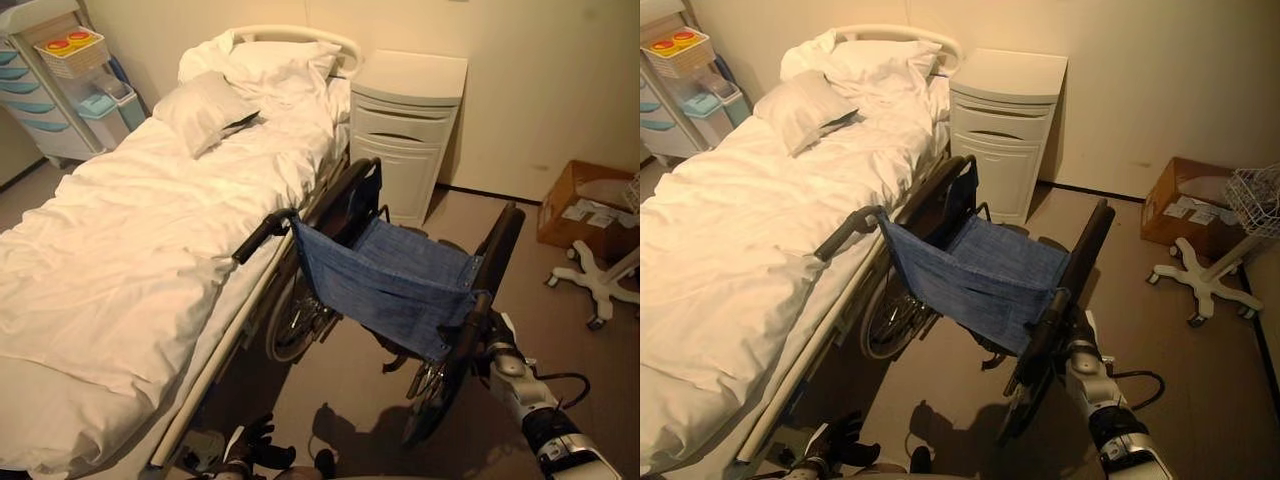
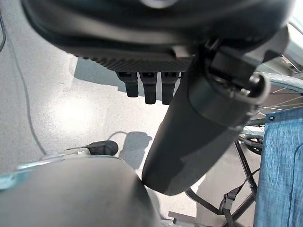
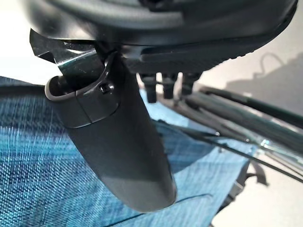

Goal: Push the wheelchair next to the bed

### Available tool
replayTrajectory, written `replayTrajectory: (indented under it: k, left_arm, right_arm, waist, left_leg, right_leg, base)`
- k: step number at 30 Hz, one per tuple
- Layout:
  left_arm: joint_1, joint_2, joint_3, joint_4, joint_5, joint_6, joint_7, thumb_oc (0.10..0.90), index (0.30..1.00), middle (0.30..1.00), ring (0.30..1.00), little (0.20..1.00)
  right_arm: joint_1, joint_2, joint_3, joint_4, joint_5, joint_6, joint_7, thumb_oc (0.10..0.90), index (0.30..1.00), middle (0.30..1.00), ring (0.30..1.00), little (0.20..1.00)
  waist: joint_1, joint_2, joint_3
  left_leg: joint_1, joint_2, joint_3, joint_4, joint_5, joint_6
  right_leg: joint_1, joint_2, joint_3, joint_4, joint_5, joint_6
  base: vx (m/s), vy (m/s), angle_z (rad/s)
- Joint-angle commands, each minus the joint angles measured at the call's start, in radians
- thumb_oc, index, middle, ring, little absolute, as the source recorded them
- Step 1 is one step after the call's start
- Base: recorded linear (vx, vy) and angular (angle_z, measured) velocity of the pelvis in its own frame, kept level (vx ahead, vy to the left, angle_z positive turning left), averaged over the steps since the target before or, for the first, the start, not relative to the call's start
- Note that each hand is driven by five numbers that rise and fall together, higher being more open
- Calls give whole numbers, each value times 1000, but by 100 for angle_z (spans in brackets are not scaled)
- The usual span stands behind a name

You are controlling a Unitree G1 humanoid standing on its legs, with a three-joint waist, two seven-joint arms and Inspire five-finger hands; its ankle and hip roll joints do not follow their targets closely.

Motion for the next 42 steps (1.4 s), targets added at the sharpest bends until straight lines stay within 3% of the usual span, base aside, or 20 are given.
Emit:
replayTrajectory:
  k: [1,9,19,30,35,42]
  left_arm:
    - [15,64,-100,7,34,-29,-2,800,900,900,900,900]
    - [19,73,-97,13,54,-47,-14,800,900,900,900,900]
    - [5,67,-83,21,71,-57,-18,800,900,900,900,900]
    - [5,42,-30,24,69,-76,1,800,900,900,900,900]
    - [-8,32,-15,41,54,-87,6,800,900,900,900,900]
    - [-23,8,-19,62,53,-132,19,800,900,900,900,900]
  right_arm:
    - [-281,-54,36,-51,-64,-128,-19,800,900,900,900,900]
    - [-281,-74,32,15,-60,-128,24,800,900,900,900,900]
    - [-143,-39,6,27,-63,-192,103,800,900,900,900,900]
    - [137,28,-44,-63,-121,-288,103,800,900,900,900,900]
    - [226,70,-50,3,-160,-285,106,800,900,900,900,900]
    - [297,140,-43,123,-92,-316,202,800,900,900,900,900]
  waist:
    - [73,-21,-40]
    - [79,-25,-43]
    - [49,-25,-42]
    - [-26,-29,-45]
    - [-57,-33,-45]
    - [-82,-28,-43]
  left_leg:
    - [42,-5,16,33,-123,-29]
    - [39,-4,19,29,-120,-29]
    - [44,0,38,33,-128,-22]
    - [46,5,66,32,-135,-18]
    - [50,6,74,31,-140,-17]
    - [53,5,73,30,-143,-17]
  right_leg:
    - [-71,-54,-8,104,16,24]
    - [-75,-56,-11,104,18,27]
    - [-86,-56,11,109,18,31]
    - [-106,-45,54,116,14,37]
    - [-110,-38,71,119,10,39]
    - [-110,-29,91,116,7,37]
  base:
    - [-3,0,6]
    - [0,0,1]
    - [-2,-1,0]
    - [-7,-2,-2]
    - [-10,-2,-12]
    - [0,5,-9]
